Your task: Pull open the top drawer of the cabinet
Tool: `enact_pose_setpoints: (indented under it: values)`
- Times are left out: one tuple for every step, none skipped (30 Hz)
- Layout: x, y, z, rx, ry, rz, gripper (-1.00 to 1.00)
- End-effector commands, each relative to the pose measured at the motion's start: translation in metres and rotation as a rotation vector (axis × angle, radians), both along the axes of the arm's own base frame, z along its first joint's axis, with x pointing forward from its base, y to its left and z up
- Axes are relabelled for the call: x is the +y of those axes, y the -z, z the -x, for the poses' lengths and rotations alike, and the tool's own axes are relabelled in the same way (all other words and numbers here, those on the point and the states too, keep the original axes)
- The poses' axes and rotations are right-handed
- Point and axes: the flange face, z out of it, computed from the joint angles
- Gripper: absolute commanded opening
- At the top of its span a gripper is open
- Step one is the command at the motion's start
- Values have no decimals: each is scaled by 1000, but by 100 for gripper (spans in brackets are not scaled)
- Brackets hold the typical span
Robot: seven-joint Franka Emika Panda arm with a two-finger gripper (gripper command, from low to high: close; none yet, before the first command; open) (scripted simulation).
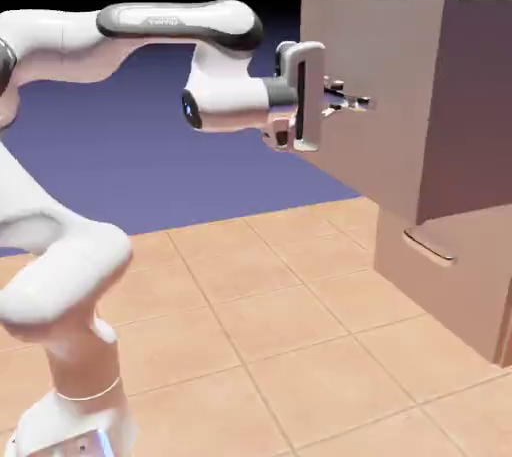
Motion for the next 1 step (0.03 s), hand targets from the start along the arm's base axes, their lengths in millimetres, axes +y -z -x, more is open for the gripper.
enact_pose_setpoints:
  values:
    - [1,0,12,1,1,2,100]
